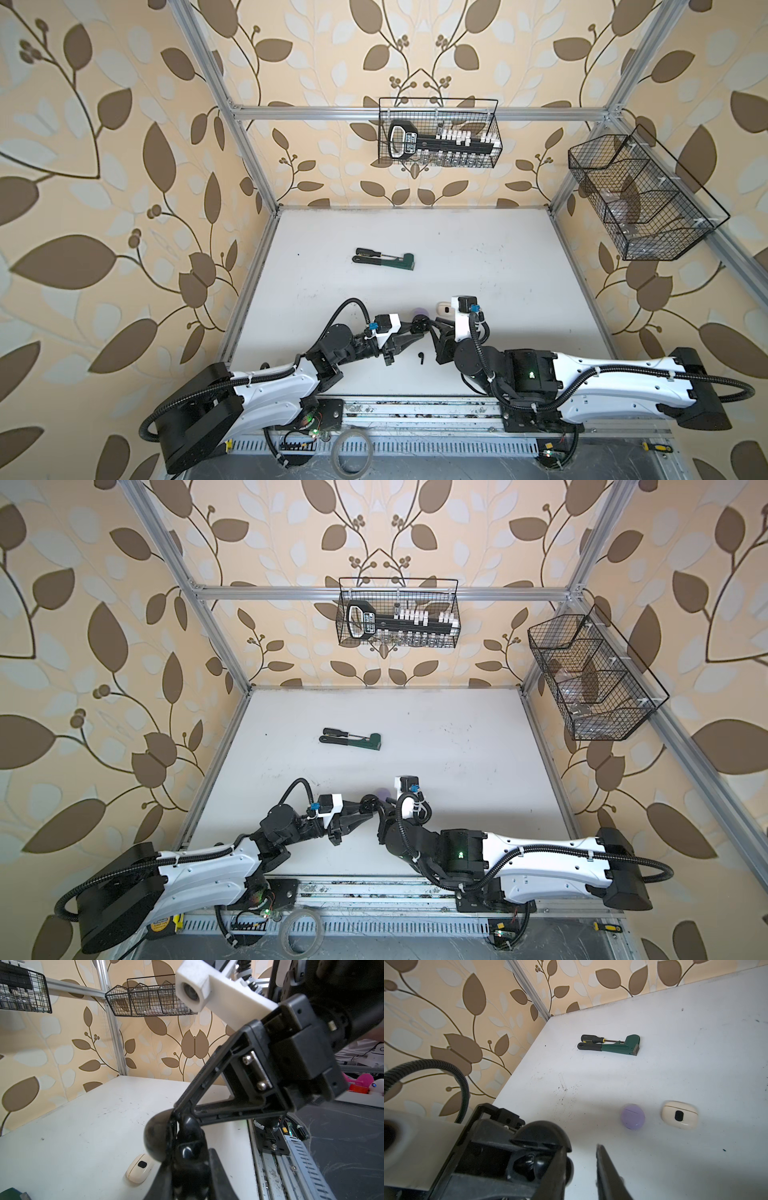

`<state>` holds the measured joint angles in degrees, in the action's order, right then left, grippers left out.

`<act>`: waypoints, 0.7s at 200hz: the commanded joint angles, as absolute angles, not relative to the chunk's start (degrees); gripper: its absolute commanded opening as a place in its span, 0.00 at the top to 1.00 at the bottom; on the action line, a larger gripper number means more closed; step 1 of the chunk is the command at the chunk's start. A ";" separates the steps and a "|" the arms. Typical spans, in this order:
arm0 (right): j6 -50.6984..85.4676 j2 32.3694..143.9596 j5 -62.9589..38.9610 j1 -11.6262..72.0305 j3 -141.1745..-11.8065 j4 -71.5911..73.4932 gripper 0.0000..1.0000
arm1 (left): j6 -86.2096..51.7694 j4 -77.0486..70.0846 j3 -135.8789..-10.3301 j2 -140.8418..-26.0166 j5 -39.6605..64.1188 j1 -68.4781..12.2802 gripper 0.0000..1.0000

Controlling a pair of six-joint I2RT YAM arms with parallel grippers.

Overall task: Insert wireless bluetooth earbuds into charging case
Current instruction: Insert the wireless bluetooth earbud into the charging case.

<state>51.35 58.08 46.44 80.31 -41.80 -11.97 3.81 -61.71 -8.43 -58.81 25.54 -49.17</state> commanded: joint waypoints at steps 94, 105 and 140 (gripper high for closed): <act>48.54 59.82 50.95 82.30 -48.52 -15.64 0.66 | 6.95 -63.30 -7.65 -55.38 25.29 -49.58 1.00; 49.29 60.41 50.81 82.27 -48.69 -16.73 0.66 | 7.24 -62.92 -7.28 -54.71 23.82 -49.57 1.00; 53.71 58.68 51.88 82.04 -48.26 -24.83 0.63 | 10.11 -58.92 -4.95 -50.54 13.43 -49.17 1.00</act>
<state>50.04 60.20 50.22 82.02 -47.29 -17.87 6.98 -59.55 -6.76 -53.71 21.47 -49.17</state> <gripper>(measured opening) 0.346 0.227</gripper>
